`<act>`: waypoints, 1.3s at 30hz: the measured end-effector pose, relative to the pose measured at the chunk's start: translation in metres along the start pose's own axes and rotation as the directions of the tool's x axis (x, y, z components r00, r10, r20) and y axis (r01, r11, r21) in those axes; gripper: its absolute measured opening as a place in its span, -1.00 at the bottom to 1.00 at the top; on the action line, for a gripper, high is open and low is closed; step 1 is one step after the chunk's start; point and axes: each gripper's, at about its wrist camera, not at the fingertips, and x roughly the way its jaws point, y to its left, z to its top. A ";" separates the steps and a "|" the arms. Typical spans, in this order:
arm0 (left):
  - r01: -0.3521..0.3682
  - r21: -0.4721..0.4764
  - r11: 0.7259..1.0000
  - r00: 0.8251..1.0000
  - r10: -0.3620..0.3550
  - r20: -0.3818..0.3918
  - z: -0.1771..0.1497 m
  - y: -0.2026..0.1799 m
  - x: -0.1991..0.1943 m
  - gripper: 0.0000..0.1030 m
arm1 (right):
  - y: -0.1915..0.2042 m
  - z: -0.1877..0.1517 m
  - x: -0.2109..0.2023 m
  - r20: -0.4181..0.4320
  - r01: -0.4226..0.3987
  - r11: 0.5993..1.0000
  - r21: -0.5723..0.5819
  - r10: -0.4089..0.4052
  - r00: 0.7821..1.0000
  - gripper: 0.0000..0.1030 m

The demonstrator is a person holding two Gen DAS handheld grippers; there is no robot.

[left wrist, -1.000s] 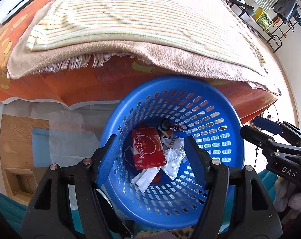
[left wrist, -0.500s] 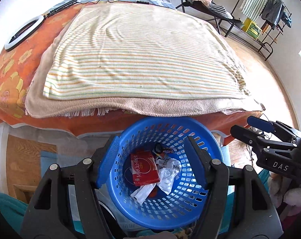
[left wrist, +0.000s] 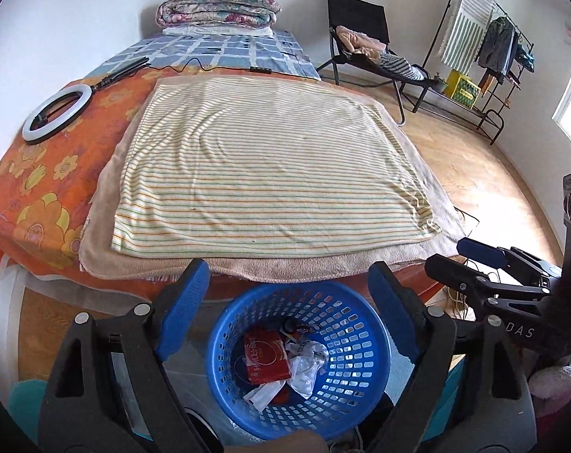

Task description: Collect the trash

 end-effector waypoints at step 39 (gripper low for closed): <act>-0.012 -0.012 1.000 0.992 0.013 0.124 0.026 -0.011 -0.049 0.97 | -0.003 0.024 -0.026 0.081 -0.064 0.997 0.036 0.061 0.995 0.56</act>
